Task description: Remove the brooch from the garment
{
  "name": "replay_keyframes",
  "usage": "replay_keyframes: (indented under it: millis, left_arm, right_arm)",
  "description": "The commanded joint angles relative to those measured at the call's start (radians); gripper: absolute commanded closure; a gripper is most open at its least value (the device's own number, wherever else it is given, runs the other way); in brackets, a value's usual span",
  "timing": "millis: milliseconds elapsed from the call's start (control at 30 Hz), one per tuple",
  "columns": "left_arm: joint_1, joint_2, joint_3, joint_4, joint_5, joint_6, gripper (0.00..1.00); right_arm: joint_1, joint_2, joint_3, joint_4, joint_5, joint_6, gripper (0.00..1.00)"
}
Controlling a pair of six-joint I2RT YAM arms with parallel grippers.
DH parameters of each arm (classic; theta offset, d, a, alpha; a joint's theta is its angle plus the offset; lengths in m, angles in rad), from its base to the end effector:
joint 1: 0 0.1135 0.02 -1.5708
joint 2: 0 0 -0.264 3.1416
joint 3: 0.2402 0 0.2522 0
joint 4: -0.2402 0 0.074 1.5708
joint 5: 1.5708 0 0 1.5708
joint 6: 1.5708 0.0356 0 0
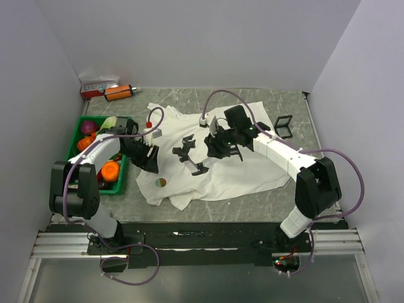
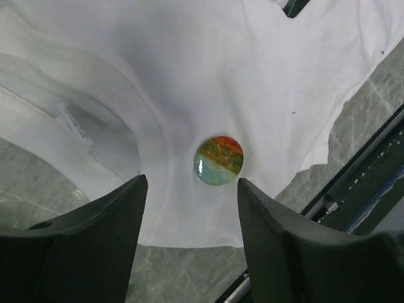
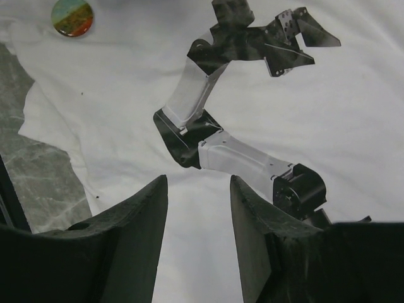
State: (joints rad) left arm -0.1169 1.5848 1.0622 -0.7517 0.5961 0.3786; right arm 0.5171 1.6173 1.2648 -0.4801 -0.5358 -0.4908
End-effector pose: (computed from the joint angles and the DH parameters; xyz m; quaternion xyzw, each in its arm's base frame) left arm 0.2918 -0.0544 0.2083 0.2739 0.9059 -0.2695 0.1779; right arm 0.2981 0.1904 0.2716 -0.5179 0.7415 0.2514 0.3446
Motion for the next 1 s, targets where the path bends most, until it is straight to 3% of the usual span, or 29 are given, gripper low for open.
replay_keyframes:
  millis: [0,133,600,967]
  left_arm:
    - [-0.003,-0.016,-0.010,-0.081,0.044,0.044,0.37]
    - [-0.024,-0.008,-0.047,-0.081,0.018,0.066,0.42]
    - [-0.069,0.141,-0.008,-0.135,0.041,0.077,0.43]
    - [-0.082,0.210,0.085,-0.204,0.151,0.147,0.57]
  right_arm:
    - [0.003,-0.036,-0.016,0.029,-0.001,0.009,0.49]
    - [0.004,-0.028,-0.018,0.028,-0.007,0.018,0.49]
    - [0.014,-0.013,-0.012,0.009,-0.006,0.017,0.49]
    - [0.020,-0.023,-0.028,0.020,0.010,0.015,0.49]
